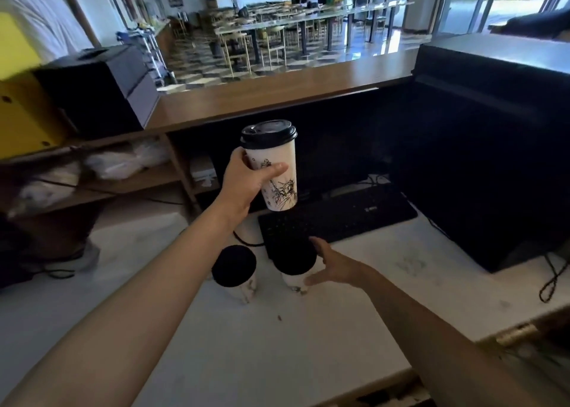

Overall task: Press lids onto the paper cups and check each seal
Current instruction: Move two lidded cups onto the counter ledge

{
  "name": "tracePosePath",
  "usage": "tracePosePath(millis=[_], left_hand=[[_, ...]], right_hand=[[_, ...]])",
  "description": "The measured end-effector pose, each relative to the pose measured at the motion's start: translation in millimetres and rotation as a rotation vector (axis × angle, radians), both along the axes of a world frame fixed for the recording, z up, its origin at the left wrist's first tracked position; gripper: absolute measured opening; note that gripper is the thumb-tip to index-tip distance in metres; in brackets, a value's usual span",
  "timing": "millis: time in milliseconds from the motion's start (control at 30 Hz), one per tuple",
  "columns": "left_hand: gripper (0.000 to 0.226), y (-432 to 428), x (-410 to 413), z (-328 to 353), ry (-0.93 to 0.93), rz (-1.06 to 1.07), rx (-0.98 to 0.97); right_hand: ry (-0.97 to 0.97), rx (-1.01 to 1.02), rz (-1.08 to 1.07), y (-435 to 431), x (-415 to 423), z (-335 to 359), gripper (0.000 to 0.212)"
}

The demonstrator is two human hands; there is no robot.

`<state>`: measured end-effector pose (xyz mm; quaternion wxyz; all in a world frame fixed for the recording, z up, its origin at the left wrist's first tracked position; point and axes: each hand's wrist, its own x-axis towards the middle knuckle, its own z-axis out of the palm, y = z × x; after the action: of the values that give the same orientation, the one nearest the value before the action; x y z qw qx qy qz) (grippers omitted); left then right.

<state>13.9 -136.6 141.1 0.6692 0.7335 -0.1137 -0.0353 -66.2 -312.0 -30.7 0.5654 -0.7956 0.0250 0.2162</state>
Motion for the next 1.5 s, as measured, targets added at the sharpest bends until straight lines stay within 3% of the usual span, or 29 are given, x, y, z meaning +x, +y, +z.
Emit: tracePosePath(millis=[167,300,467,700,800,1000,1233,1500], left_hand=[[0.072,37.4,21.1,-1.1,-0.025,0.005,0.037],[0.064,66.7,36.9,10.3,-0.036,-0.012,0.029],[0.080,101.4,67.7,42.7,-0.079,-0.021,0.017],[0.041,121.7,124.5,120.8,-0.187,-0.047,-0.004],[0.046,114.5,157.5,140.4,-0.166,0.072,-0.030],[0.048,103.7,222.8,123.3,-0.185,0.213,0.008],[0.096,110.0,274.8,85.0,-0.192,0.323,0.050],[0.068,100.6,261.1,82.3,-0.222,0.356,0.148]], right_hand=[[-0.074,0.124,-0.085,15.1,4.0,-18.6,0.087],[-0.141,0.132,-0.138,16.9,-2.4,13.9,0.073],[-0.317,0.112,-0.191,12.6,19.7,109.8,0.060],[-0.629,0.186,-0.275,30.9,123.7,268.3,0.040],[-0.671,0.127,-0.327,40.0,196.1,302.9,0.055],[-0.670,0.072,-0.475,59.0,301.2,288.8,0.067],[-0.723,-0.057,-0.514,62.3,355.9,260.4,0.073],[-0.667,-0.127,-0.472,56.5,351.4,233.1,0.068]])
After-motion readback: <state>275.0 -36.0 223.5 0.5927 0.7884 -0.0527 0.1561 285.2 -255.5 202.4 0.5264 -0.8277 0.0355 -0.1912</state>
